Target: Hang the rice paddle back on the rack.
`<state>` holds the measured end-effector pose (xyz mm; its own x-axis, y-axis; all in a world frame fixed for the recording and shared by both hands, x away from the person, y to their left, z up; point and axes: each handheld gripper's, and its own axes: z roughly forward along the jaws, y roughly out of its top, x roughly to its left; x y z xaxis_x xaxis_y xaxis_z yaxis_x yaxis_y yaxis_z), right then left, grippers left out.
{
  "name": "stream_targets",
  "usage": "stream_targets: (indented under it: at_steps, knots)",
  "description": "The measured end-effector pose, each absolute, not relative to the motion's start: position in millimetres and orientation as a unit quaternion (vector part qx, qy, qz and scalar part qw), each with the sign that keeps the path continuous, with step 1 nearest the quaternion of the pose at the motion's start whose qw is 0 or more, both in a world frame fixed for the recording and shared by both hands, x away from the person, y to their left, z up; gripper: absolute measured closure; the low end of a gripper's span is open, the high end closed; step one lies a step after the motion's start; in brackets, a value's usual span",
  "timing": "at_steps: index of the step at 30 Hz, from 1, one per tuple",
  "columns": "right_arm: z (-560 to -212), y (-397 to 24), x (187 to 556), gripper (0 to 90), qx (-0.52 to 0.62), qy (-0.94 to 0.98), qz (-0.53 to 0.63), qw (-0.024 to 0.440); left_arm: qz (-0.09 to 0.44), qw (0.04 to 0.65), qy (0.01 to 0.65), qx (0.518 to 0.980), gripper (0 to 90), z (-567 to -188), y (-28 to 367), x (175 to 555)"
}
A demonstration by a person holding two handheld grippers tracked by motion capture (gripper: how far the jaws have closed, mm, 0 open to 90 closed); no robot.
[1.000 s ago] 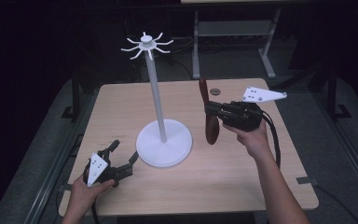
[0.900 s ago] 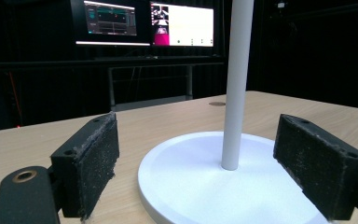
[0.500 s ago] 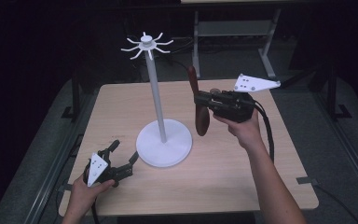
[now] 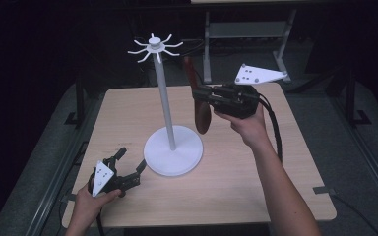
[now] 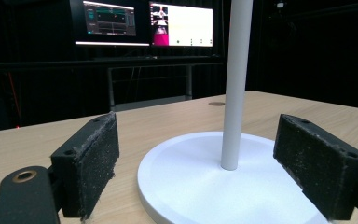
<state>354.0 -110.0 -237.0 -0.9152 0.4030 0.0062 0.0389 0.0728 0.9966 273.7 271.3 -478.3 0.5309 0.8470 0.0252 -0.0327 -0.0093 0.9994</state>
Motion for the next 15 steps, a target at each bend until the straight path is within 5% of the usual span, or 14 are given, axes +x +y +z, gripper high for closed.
stream_targets:
  at_steps: [15]
  knots:
    - [-225, -98, 362, 78.3, 0.154, 0.716, 0.665, 0.148, 0.354, 0.625, 0.33, 0.613, 13.6, -479, 271, 274]
